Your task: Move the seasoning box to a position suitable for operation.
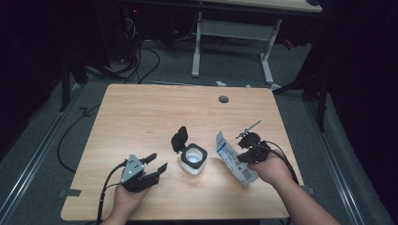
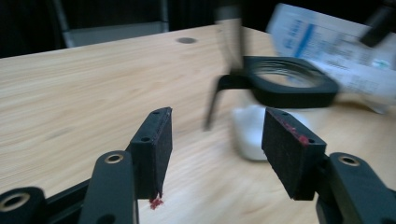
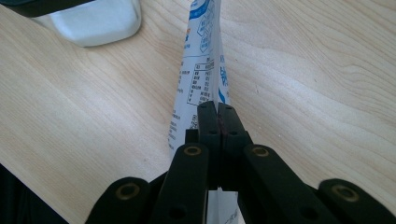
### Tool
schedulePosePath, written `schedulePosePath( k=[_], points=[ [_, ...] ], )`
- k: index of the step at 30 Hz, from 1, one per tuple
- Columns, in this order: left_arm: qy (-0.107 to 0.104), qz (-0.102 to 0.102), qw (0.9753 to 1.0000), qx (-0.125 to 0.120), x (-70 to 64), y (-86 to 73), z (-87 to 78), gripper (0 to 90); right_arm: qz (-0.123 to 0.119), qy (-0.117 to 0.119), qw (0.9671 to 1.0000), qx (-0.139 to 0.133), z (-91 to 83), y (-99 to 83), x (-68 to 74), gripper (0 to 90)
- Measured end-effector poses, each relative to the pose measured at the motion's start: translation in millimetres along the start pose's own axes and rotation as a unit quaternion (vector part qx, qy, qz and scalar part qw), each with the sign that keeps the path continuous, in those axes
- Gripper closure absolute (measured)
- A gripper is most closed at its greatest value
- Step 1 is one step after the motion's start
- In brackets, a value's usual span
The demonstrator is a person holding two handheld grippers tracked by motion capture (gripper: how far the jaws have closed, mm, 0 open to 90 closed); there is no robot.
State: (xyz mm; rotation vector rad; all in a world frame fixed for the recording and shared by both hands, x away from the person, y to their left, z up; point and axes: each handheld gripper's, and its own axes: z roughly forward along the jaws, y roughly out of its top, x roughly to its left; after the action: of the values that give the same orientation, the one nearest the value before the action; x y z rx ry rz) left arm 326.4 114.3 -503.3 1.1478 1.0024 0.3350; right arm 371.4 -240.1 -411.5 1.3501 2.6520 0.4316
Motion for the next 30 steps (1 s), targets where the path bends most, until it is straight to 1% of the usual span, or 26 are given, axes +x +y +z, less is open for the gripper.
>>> schedulePosePath(
  k=[1, 2, 3, 4, 7, 10, 11, 14, 15, 17, 20, 22, 23, 24, 25, 28, 29, 30],
  points=[
    [0.008, 0.001, 1.0, 0.001, 6.5, 3.1, -2.7, 42.6, 0.004, -0.003, 1.0, -0.003, -0.1, -1.3, -0.4, 90.0],
    [0.014, 0.004, 0.9999, 0.0, 12.6, 5.4, -6.0, 42.5, 0.002, -0.001, 1.0, -0.009, 0.1, -2.6, -1.7, 90.0],
    [0.02, 0.009, 0.9998, -0.001, 18.6, 7.3, -9.9, 42.5, 0.007, 0.0, 0.9999, -0.012, -0.3, -4.0, -2.0, 90.0],
    [0.024, 0.011, 0.9996, -0.003, 24.1, 9.1, -13.8, 42.5, 0.009, -0.002, 0.9999, -0.014, -1.1, -5.3, -3.0, 90.0],
    [0.037, 0.016, 0.9991, -0.009, 36.8, 14.1, -24.9, 42.5, 0.016, -0.002, 0.9993, -0.032, -3.0, -9.9, -6.3, 90.0],
    [0.048, 0.01, 0.9986, -0.02, 45.0, 20.7, -31.8, 42.5, 0.027, -0.001, 0.998, -0.058, -5.3, -15.1, -9.2, 90.0],
    [0.05, 0.009, 0.9984, -0.023, 47.0, 23.0, -33.4, 42.5, 0.028, -0.005, 0.9975, -0.065, -5.8, -16.7, -10.0, 90.0],
    [0.057, 0.006, 0.9975, -0.04, 50.7, 30.4, -36.6, 42.5, 0.039, -0.006, 0.9947, -0.095, -6.4, -22.1, -12.2, 90.0],
    [0.059, 0.002, 0.9971, -0.047, 52.1, 33.2, -38.0, 42.5, 0.042, -0.009, 0.9938, -0.103, -6.5, -23.9, -12.7, 90.0],
    [0.065, -0.003, 0.9964, -0.054, 55.3, 36.9, -40.6, 42.5, 0.052, -0.006, 0.9908, -0.124, -5.8, -28.5, -15.0, 90.0],
    [0.072, -0.004, 0.9958, -0.056, 59.8, 38.2, -42.9, 42.6, 0.06, -0.006, 0.9862, -0.155, -4.2, -35.3, -18.3, 90.0],
    [0.076, -0.006, 0.9953, -0.06, 62.2, 39.1, -43.4, 42.6, 0.064, -0.01, 0.9833, -0.17, -1.8, -39.0, -21.0, 90.0],
    [0.077, -0.006, 0.9953, -0.059, 62.8, 39.5, -43.8, 42.6, 0.07, -0.009, 0.9812, -0.18, 0.8, -41.4, -22.0, 90.0],
    [0.077, -0.006, 0.9951, -0.061, 63.3, 39.9, -43.9, 42.7, 0.073, -0.009, 0.9798, -0.186, 1.8, -42.8, -22.6, 90.0],
    [0.078, -0.006, 0.995, -0.062, 63.6, 40.1, -44.1, 42.7, 0.074, -0.008, 0.9774, -0.198, 3.0, -44.9, -23.2, 90.0],
    [0.079, -0.005, 0.9951, -0.059, 63.8, 38.6, -43.8, 42.7, 0.078, -0.016, 0.9714, -0.224, 5.2, -49.4, -23.0, 90.0],
    [0.079, -0.005, 0.9952, -0.057, 63.8, 37.7, -43.4, 42.7, 0.08, -0.016, 0.9699, -0.229, 5.4, -50.6, -23.1, 90.0],
    [0.079, -0.006, 0.9954, -0.055, 63.7, 37.0, -43.1, 42.7, 0.084, -0.016, 0.9665, -0.242, 6.6, -52.5, -23.7, 90.0]
  ],
)
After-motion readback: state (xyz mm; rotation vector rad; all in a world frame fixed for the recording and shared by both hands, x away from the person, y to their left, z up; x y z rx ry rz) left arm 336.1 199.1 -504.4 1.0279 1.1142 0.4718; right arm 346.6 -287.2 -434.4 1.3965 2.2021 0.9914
